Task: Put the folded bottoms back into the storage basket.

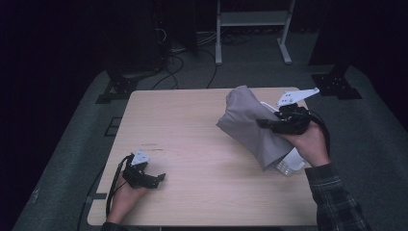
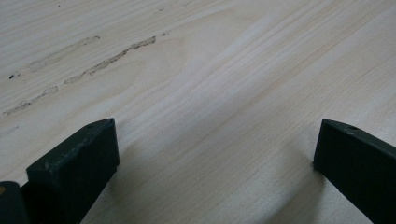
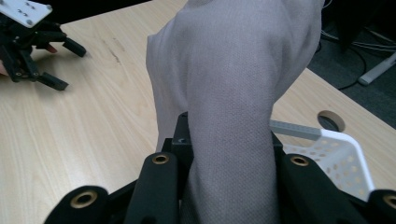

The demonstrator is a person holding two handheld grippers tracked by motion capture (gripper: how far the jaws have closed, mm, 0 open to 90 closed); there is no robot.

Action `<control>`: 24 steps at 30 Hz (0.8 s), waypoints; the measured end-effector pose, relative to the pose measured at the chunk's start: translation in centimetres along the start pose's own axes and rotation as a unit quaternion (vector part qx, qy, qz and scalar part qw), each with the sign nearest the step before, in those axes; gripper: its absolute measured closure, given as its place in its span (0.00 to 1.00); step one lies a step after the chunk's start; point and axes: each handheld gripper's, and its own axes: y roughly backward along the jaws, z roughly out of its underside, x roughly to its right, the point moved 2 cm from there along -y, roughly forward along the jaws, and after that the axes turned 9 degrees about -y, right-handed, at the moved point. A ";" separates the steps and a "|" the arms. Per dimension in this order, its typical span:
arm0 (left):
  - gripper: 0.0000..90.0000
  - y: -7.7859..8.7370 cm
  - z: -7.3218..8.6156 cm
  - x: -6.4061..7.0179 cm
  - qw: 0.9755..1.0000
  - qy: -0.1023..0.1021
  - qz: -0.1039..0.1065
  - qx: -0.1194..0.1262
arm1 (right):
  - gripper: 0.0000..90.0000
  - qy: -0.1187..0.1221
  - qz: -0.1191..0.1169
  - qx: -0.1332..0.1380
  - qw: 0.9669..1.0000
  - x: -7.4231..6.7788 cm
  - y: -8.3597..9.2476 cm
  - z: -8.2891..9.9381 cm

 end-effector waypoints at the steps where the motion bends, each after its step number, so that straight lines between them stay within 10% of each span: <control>1: 0.00 0.0 0.0 0.0 1.000 0.000 0.000 0.000 | 0.76 0.002 0.003 -0.001 1.000 0.2 0.1 -0.1; 24: 0.00 0.0 0.0 0.0 1.000 0.002 0.000 0.000 | 0.76 -0.010 0.036 -0.026 0.999 4.8 0.6 0.5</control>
